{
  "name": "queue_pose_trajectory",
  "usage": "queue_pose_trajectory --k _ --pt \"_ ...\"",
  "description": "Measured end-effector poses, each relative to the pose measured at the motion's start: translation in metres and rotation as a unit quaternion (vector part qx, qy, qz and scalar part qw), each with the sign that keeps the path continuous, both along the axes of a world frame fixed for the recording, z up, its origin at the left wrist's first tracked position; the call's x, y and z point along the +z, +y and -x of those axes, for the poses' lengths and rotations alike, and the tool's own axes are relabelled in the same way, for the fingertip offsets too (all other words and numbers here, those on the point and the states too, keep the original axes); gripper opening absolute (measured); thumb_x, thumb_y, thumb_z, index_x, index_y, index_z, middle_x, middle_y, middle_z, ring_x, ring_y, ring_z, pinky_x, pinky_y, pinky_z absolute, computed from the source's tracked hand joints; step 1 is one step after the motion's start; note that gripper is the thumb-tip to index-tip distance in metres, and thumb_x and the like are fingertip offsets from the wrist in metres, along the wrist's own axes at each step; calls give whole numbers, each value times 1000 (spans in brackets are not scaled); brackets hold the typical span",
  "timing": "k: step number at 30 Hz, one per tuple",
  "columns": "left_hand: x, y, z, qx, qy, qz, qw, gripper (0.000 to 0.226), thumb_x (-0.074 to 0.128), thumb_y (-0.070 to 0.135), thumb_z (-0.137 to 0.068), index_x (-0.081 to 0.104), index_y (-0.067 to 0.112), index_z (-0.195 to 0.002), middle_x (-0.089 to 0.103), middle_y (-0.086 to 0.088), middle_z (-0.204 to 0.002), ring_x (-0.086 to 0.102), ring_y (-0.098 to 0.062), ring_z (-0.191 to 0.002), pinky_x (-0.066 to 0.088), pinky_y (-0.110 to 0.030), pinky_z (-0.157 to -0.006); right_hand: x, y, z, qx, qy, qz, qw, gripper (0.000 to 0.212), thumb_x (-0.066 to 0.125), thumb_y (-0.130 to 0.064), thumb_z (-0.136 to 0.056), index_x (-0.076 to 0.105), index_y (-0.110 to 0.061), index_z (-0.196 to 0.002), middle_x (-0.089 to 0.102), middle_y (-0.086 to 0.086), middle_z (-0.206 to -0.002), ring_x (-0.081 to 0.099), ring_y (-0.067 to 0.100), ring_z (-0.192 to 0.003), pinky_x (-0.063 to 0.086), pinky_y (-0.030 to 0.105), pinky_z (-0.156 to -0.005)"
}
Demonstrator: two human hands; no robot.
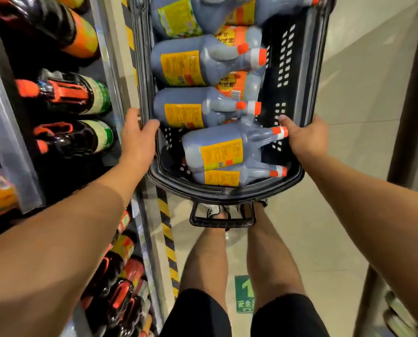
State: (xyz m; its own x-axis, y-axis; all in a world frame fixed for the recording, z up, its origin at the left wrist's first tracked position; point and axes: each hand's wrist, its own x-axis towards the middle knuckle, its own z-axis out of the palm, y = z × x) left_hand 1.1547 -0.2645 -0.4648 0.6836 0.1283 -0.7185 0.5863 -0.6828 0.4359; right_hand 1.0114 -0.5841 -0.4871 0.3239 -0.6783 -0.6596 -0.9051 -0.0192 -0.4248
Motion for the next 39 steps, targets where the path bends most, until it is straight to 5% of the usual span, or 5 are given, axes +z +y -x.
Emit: queue_pose_trajectory --k 6,11,21,28,39 --pt "-5 -10 12 -30 -43 -46 998 64 68 16 -100 41 6 -157 58 -6 -143 53 -22 -128 27 -6 -84 2 5 0 1 -4 16 1000 43 81 -50 -87 59 -21 -111 69 -7 -102 68 21 -101 55 36 -96" --pt "-16 -5 10 -21 -77 -53 995 22 72 22 -89 57 21 -105 63 6 -88 60 -16 -84 52 -34 -78 7 11 0 5 -1 29 1000 33 78 -48 -92 54 -25 -92 55 -18 -82 57 4 -75 46 28 -83" --pt "-22 2 25 -16 -110 -74 991 19 72 27 -81 61 19 -93 61 3 -83 59 -22 -82 37 -28 -54 10 22 17 2 -44 25 999 38 81 -51 -86 48 -33 -81 62 -15 -88 69 18 -101 58 42 -100" --pt "-34 32 87 3 -123 -95 988 55 73 38 -78 66 10 -125 66 -1 -110 63 -20 -98 48 -29 -78 -3 43 76 8 -52 23 998 38 83 -55 -80 55 -29 -82 69 -10 -91 74 19 -98 61 42 -95" --pt "-27 97 247 42 -119 -81 989 21 73 28 -74 53 25 -73 64 5 -81 60 -16 -78 54 -36 -67 -10 102 213 42 -10 51 998 66 77 -65 -82 58 -10 -113 63 1 -104 58 19 -93 55 38 -93"
